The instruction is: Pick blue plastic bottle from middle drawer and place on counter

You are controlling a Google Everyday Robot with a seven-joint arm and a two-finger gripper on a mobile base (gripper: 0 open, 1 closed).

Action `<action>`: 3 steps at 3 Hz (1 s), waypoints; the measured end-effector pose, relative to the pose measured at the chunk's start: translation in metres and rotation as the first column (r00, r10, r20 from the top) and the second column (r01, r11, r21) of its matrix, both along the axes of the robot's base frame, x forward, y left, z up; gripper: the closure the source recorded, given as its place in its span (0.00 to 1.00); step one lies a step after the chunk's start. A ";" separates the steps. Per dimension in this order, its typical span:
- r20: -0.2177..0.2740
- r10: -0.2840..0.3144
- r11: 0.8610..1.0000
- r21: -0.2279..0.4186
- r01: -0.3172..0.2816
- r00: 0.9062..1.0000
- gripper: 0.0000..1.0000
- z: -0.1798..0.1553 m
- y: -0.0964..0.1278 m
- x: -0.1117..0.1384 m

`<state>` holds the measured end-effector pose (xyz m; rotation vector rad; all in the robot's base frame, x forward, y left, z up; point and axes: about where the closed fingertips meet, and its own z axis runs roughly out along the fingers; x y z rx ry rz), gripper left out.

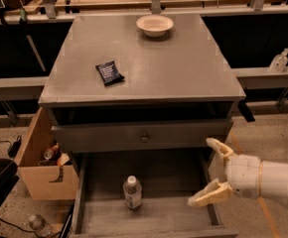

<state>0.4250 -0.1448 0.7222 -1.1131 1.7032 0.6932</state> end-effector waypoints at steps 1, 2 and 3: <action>0.069 0.046 0.998 0.047 -0.049 0.997 0.00 -0.010 0.015 0.000; 0.068 0.046 0.998 0.047 -0.049 0.997 0.00 -0.010 0.015 0.000; 0.029 0.025 1.000 0.006 -0.026 0.999 0.00 -0.043 0.025 0.006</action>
Offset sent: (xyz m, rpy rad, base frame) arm 0.0000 0.0143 -0.0089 0.0517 -0.0662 0.0437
